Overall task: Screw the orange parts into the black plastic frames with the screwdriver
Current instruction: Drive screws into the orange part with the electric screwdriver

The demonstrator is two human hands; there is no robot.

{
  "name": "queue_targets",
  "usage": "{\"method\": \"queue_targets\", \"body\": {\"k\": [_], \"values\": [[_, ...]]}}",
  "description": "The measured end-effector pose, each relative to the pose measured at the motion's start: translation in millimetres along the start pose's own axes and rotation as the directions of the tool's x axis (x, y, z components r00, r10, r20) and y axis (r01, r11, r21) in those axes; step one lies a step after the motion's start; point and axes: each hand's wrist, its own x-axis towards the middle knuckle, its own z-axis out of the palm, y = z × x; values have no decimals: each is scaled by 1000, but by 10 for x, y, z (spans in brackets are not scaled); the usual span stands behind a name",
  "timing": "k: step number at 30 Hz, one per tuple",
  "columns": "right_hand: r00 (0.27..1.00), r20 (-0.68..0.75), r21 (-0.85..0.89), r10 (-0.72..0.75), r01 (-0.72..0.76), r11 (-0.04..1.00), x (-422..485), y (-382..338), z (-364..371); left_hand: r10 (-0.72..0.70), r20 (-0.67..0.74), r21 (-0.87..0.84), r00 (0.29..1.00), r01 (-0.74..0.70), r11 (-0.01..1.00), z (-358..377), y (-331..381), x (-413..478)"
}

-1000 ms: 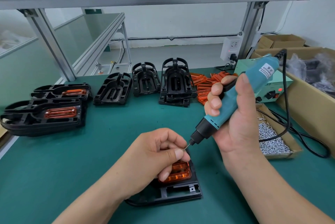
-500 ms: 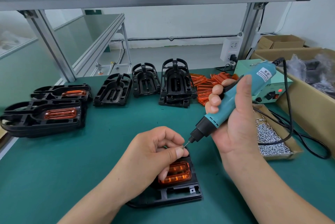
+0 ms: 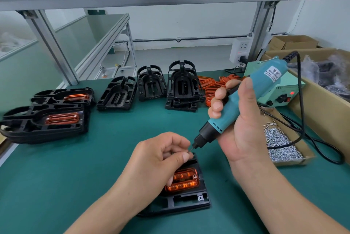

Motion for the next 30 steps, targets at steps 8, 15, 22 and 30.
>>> {"method": "queue_targets", "body": {"k": [8, 15, 22, 30], "values": [[999, 7, -9, 50, -50, 999, -9, 59, -29, -8, 47, 24, 999, 7, 1000, 53, 3, -6], [998, 7, -20, 57, -57, 998, 18, 27, -61, 56, -107, 124, 993, -42, 991, -131, 45, 30], [988, 108, -121, 112, -98, 988, 14, -1, -62, 177, -19, 781, 984, -96, 617, -211, 15, 3], [977, 161, -258, 140, -95, 961, -37, 26, -27, 89, 26, 890, 996, -63, 451, -146, -17, 30]]}}
